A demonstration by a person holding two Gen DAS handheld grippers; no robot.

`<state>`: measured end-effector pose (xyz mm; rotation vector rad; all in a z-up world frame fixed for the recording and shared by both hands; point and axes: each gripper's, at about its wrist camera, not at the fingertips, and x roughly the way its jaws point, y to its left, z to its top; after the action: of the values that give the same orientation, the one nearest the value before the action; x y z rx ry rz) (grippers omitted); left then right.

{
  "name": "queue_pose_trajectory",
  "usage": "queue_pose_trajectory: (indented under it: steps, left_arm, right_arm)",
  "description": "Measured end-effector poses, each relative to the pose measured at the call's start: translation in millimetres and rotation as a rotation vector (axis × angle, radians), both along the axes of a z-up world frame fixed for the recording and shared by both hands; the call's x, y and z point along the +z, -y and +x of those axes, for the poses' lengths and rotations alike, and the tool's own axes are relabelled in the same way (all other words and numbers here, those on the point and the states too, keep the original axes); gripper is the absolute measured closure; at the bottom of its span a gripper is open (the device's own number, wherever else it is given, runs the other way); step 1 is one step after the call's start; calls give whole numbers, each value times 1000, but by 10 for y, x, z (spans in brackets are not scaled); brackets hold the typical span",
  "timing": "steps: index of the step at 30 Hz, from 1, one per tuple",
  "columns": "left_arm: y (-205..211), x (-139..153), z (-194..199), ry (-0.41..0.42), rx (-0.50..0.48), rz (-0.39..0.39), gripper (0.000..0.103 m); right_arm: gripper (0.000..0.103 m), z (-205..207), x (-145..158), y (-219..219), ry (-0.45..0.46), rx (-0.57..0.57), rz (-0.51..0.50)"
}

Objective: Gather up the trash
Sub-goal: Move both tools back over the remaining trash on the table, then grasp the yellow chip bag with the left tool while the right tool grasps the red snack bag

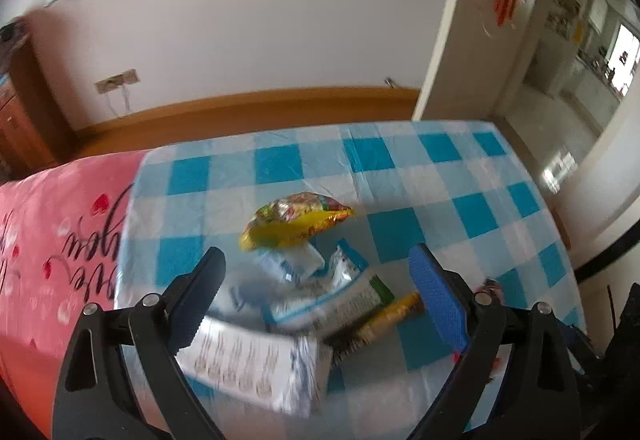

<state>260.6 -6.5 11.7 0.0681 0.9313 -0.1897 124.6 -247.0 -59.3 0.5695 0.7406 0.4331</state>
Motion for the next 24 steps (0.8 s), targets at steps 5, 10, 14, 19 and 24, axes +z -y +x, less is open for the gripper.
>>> queue_pose_trajectory:
  steps: [5, 10, 14, 19, 24]
  left_arm:
    - [5, -221, 263, -49, -77, 52, 10]
    - [-80, -338, 471, -76, -79, 41, 10]
    - [-131, -383, 633, -72, -54, 0, 10]
    - [-122, -583, 796, -135, -29, 8, 14]
    - [-77, -814, 777, -202, -34, 23, 44]
  right_arm:
    - [7, 49, -26, -60, -8, 17, -14]
    - [8, 78, -62, -91, -14, 25, -18]
    - [8, 86, -84, -117, -16, 26, -38]
    - [8, 92, -101, -132, -16, 30, -48]
    - [8, 98, -114, -112, -19, 25, -51]
